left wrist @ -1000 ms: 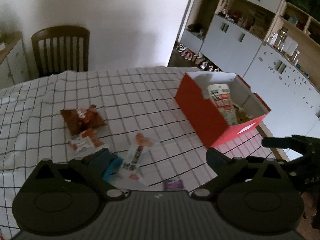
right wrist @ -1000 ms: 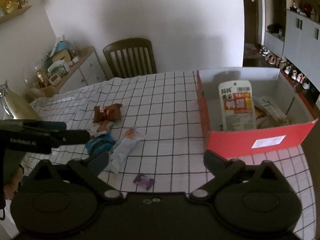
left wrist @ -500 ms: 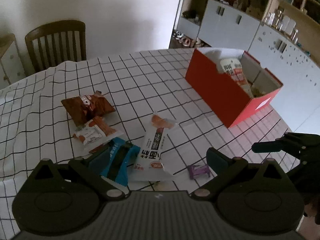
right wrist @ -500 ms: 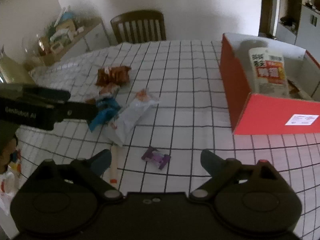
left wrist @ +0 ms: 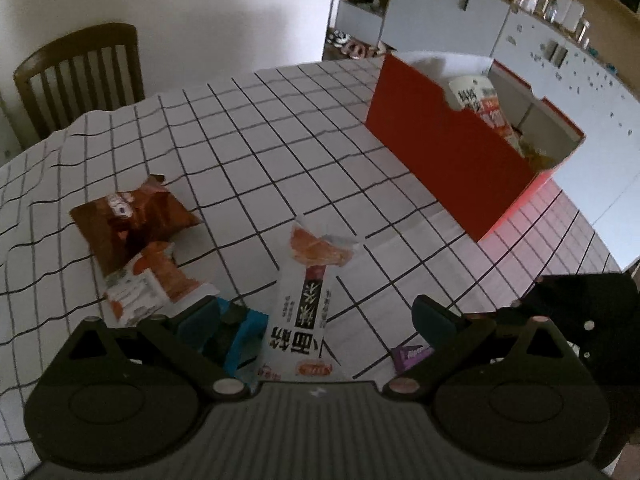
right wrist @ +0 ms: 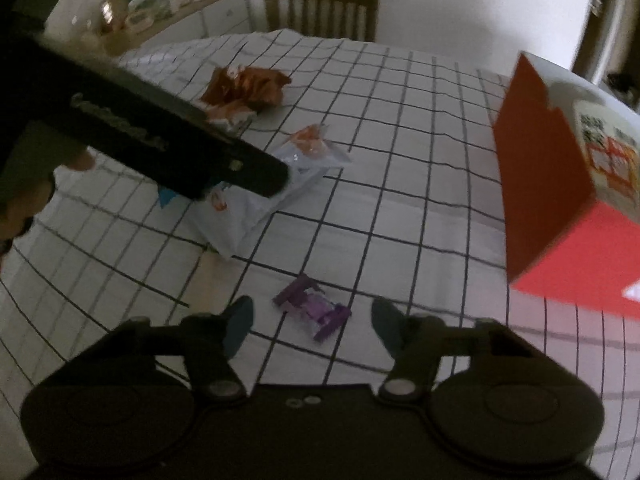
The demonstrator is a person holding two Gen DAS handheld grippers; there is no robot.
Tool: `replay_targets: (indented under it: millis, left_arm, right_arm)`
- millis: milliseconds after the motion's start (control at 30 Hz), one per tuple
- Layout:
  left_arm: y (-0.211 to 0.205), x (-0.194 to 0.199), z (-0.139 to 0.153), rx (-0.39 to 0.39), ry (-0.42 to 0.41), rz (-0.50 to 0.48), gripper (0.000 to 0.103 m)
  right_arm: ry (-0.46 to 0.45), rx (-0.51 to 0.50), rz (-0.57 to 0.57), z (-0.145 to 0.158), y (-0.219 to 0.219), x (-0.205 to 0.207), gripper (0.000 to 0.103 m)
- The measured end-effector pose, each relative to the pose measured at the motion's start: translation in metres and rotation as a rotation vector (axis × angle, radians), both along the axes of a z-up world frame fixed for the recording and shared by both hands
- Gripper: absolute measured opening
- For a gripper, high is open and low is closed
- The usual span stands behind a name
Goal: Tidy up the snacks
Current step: 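Grasp the white-black stick snack with the left tool while the right grasps the small purple packet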
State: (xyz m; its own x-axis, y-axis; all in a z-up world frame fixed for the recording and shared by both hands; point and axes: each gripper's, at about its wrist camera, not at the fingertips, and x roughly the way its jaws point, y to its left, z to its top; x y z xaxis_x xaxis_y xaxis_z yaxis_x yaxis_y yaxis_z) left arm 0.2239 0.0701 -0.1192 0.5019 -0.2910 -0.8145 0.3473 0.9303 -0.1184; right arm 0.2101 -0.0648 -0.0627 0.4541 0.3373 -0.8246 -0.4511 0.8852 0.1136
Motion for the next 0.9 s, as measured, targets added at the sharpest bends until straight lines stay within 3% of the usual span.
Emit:
replay_targets:
  millis: [233, 400, 533, 667, 733, 800, 900]
  left_arm:
    - [-0.008, 0.020, -0.015, 0.023, 0.033, -0.007, 0.101]
    - [-0.018, 0.029, -0.028, 0.080, 0.062, -0.021, 0.086]
    - [-0.024, 0.033, -0.036, 0.116, 0.081, -0.043, 0.069]
    - [-0.027, 0.037, -0.042, 0.138, 0.102, -0.039, 0.056]
    - [-0.028, 0.037, -0.042, 0.136, 0.104, -0.040, 0.053]
    - [-0.028, 0.036, -0.042, 0.137, 0.105, -0.038, 0.043]
    - [-0.030, 0.036, -0.041, 0.149, 0.104, -0.029, 0.033]
  right_arm:
    - [-0.009, -0.029, 0.096, -0.007, 0.006, 0.011, 0.046]
    - [-0.013, -0.049, 0.171, -0.011, 0.011, 0.011, 0.036]
    - [-0.019, -0.058, 0.202, -0.014, 0.012, 0.012, 0.035]
    - [-0.016, -0.057, 0.205, -0.014, 0.012, 0.013, 0.034]
    - [-0.013, -0.057, 0.196, -0.014, 0.011, 0.012, 0.031]
    - [-0.013, -0.057, 0.176, -0.013, 0.009, 0.010, 0.024]
    - [-0.011, -0.057, 0.130, -0.012, 0.005, 0.006, 0.021]
